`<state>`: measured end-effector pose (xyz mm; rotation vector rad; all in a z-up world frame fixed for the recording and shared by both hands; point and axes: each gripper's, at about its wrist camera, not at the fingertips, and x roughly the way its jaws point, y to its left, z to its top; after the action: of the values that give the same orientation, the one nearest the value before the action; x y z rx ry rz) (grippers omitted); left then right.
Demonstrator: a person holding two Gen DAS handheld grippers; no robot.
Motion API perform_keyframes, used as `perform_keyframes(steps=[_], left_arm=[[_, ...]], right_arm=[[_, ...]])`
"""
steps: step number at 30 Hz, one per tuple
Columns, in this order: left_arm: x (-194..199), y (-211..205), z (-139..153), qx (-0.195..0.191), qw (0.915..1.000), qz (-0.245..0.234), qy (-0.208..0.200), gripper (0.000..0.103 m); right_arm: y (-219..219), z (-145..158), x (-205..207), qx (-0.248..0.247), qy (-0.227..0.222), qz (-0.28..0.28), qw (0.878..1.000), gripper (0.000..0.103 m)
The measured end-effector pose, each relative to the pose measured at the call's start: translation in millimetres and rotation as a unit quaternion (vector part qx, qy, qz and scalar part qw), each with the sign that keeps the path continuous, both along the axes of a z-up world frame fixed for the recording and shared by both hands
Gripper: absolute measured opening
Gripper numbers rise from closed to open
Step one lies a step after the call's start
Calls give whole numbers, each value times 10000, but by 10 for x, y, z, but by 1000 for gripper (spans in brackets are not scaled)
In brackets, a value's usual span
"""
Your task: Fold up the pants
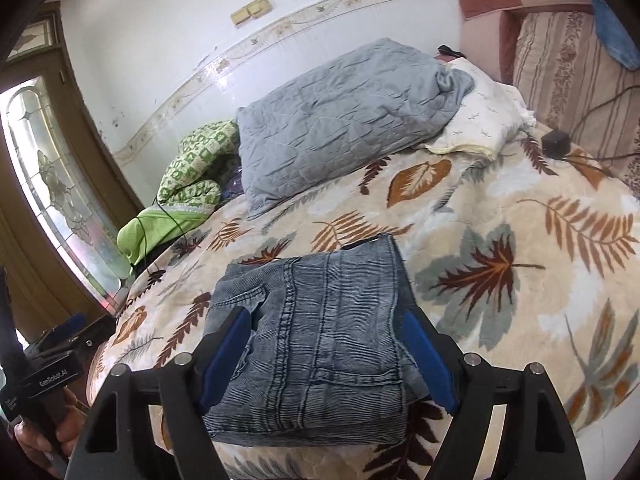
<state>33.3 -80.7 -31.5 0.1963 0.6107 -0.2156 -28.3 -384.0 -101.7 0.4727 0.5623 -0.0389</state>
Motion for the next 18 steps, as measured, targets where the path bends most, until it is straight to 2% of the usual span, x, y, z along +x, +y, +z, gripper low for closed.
perform_keyframes(steps=[3, 8, 18], left_arm=[[42, 41, -43, -31, 9999, 9, 104, 103], [182, 153, -280, -151, 9977, 69, 661, 103], [351, 326, -671, -187, 9907, 156, 1337, 103]], right_arm=[[-42, -30, 6, 37, 70, -41, 10000, 82], [-88, -115, 42, 163, 262, -50, 9995, 82], [-130, -334, 156, 558, 690, 44, 9960, 82]])
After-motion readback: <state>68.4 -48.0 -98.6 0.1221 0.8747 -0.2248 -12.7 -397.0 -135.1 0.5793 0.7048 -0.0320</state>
